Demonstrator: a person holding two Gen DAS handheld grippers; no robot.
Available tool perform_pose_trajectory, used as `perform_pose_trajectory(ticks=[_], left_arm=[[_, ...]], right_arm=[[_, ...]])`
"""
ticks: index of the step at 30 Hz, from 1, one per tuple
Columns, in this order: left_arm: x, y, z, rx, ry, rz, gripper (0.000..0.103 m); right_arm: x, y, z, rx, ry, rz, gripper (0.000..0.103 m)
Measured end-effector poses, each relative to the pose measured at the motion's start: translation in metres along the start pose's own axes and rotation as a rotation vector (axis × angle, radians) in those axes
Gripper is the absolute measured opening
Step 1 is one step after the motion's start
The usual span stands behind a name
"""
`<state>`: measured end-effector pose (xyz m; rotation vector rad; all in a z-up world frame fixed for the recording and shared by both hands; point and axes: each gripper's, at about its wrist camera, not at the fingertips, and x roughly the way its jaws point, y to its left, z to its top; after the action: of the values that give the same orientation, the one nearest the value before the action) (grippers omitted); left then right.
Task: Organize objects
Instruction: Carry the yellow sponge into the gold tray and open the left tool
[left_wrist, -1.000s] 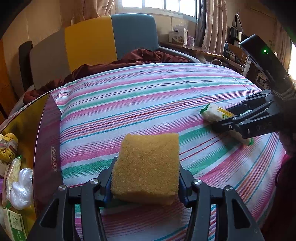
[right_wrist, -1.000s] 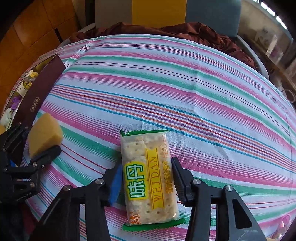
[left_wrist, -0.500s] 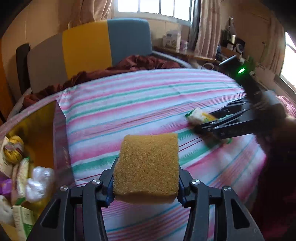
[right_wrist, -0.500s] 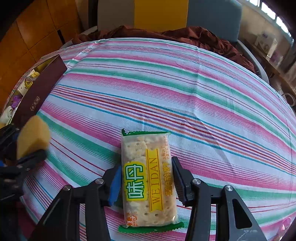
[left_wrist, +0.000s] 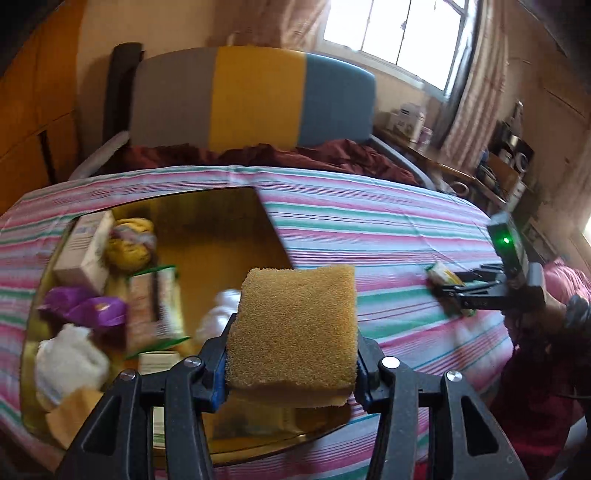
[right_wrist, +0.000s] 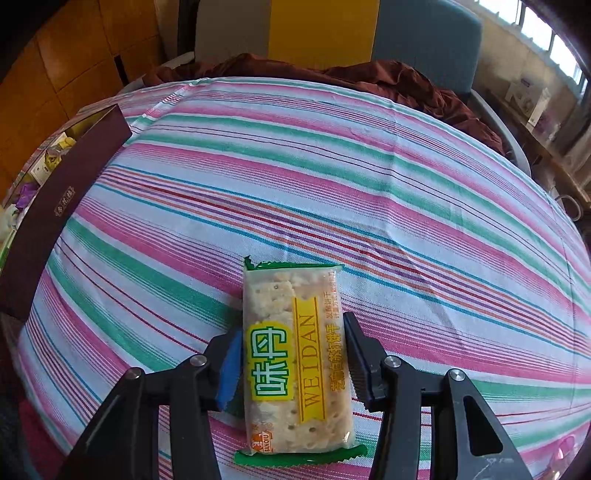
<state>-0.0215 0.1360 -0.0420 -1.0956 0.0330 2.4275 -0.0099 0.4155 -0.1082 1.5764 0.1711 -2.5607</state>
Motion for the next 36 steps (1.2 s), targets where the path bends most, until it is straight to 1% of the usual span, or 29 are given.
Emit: perform_pose_trajectory(ticks=[3, 7, 9, 12, 14, 15, 17, 19, 22, 24, 26, 31, 36], left_arm=[[-0.006, 0.021, -0.001, -0.052, -0.006, 0.027, 0.051], [-0.016, 0.05, 0.0, -0.111, -0.037, 0.057, 0.052], [-0.021, 0.062, 0.0, -0.134, -0.052, 0.071, 0.051], [-0.03, 0.08, -0.001, -0.16, -0.07, 0.092, 0.051], [-0.036, 0.094, 0.0, -0.186, -0.078, 0.094, 0.051], [-0.037, 0.1, 0.001, -0.198, -0.075, 0.09, 0.051], [-0.032, 0.114, 0.005, -0.272, -0.036, 0.036, 0.051], [-0.023, 0.122, 0.011, -0.327, -0.002, -0.009, 0.051], [-0.005, 0.112, 0.027, -0.283, 0.024, 0.001, 0.051], [0.009, 0.105, 0.034, -0.265, 0.048, -0.014, 0.052], [0.025, 0.097, 0.041, -0.242, 0.065, 0.01, 0.051], [0.068, 0.083, 0.046, -0.2, 0.16, 0.04, 0.052], [0.092, 0.078, 0.052, -0.181, 0.195, 0.067, 0.052]], right_arm=[[0.0, 0.005, 0.003, 0.007, 0.025, -0.039, 0.049], [0.0, 0.015, 0.008, 0.025, 0.07, -0.118, 0.048], [0.0, 0.019, 0.01, 0.045, 0.078, -0.153, 0.048], [-0.001, 0.02, 0.008, 0.097, 0.076, -0.173, 0.048], [-0.003, 0.021, 0.007, 0.129, 0.083, -0.184, 0.048], [-0.004, 0.023, 0.006, 0.13, 0.081, -0.197, 0.048], [-0.005, 0.027, 0.004, 0.133, 0.064, -0.221, 0.048], [-0.006, 0.026, 0.0, 0.157, 0.039, -0.221, 0.048], [-0.008, 0.027, 0.0, 0.165, 0.032, -0.217, 0.048], [-0.008, 0.027, 0.0, 0.167, 0.027, -0.217, 0.048], [-0.008, 0.028, -0.001, 0.165, 0.024, -0.218, 0.048], [-0.006, 0.028, 0.002, 0.145, 0.016, -0.226, 0.048], [-0.006, 0.028, 0.004, 0.136, 0.01, -0.223, 0.048]])
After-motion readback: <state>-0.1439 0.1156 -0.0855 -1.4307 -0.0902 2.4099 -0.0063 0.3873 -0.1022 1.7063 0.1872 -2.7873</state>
